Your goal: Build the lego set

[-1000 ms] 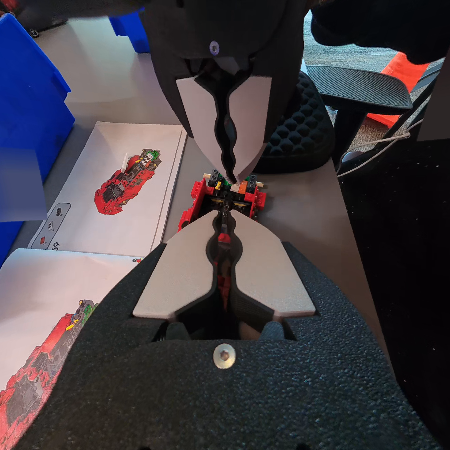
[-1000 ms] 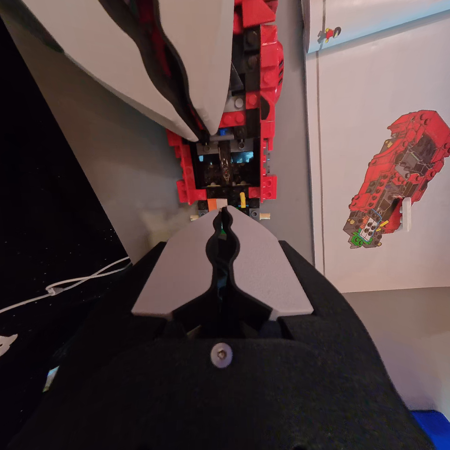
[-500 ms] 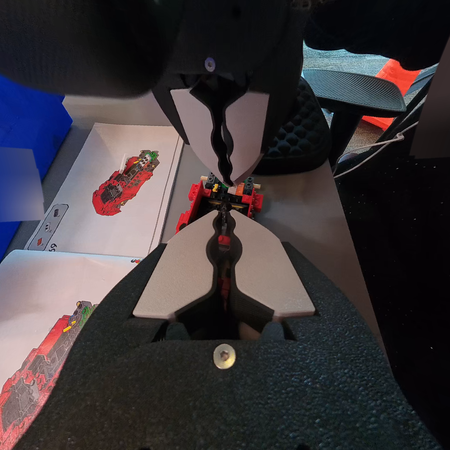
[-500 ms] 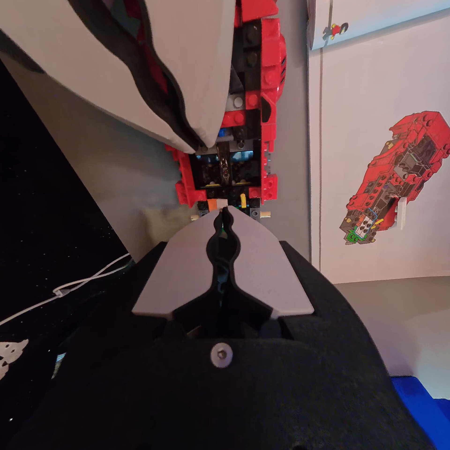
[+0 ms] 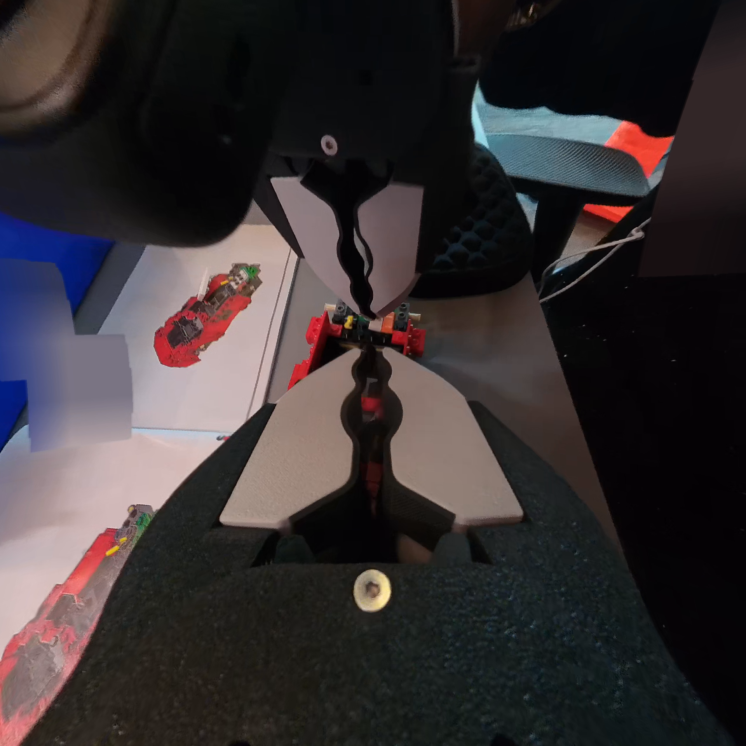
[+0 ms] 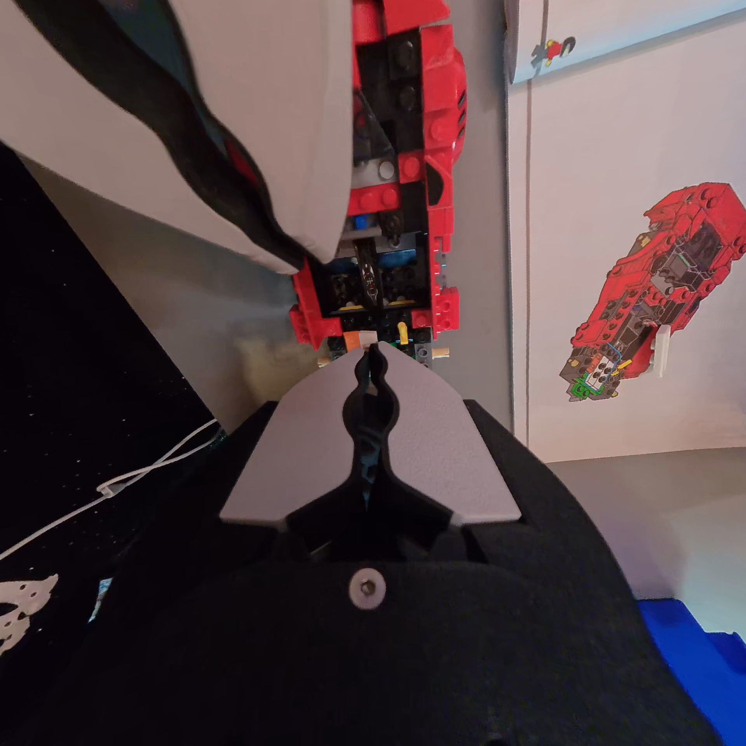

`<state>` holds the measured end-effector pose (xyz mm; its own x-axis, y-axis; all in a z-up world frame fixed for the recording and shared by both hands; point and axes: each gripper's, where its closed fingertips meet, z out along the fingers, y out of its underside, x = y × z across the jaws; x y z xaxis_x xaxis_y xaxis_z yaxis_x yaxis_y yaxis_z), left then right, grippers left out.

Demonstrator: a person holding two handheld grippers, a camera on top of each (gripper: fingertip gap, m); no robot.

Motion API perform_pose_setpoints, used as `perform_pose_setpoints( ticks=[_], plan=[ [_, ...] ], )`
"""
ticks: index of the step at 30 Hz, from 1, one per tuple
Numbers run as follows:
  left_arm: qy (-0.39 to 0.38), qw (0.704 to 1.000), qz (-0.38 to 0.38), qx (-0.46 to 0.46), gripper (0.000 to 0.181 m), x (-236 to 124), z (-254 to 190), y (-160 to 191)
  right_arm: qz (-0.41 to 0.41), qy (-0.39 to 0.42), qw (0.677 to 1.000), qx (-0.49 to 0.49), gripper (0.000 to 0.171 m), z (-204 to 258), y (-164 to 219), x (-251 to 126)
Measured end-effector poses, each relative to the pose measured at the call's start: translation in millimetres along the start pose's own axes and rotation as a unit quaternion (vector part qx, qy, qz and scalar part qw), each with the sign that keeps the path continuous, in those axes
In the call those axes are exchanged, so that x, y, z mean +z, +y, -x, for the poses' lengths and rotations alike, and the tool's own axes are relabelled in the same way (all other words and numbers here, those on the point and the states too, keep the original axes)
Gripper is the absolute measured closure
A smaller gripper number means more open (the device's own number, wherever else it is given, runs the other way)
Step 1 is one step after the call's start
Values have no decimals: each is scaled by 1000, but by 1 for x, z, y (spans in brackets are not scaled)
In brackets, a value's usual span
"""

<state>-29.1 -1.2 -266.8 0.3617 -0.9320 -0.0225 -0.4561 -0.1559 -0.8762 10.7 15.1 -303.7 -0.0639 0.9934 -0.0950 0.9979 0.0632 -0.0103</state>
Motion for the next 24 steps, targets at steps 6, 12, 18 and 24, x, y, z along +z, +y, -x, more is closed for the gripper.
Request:
perform_pose_setpoints(
  ticks=[6,12,18,24],
  plan=[
    [-73,991,-110,-16,178,-37,24,-24,12,10,1000,2,171,0,0,0],
    [-190,960,-190,-71,179,-70,64,-32,17,0,1000,15,171,0,0,0],
    [-200,960,-184,-71,179,-70,65,-29,19,8,1000,14,171,0,0,1],
    [-199,960,-182,-70,180,-69,65,-29,19,14,1000,10,171,-2,-1,1]
  ],
)
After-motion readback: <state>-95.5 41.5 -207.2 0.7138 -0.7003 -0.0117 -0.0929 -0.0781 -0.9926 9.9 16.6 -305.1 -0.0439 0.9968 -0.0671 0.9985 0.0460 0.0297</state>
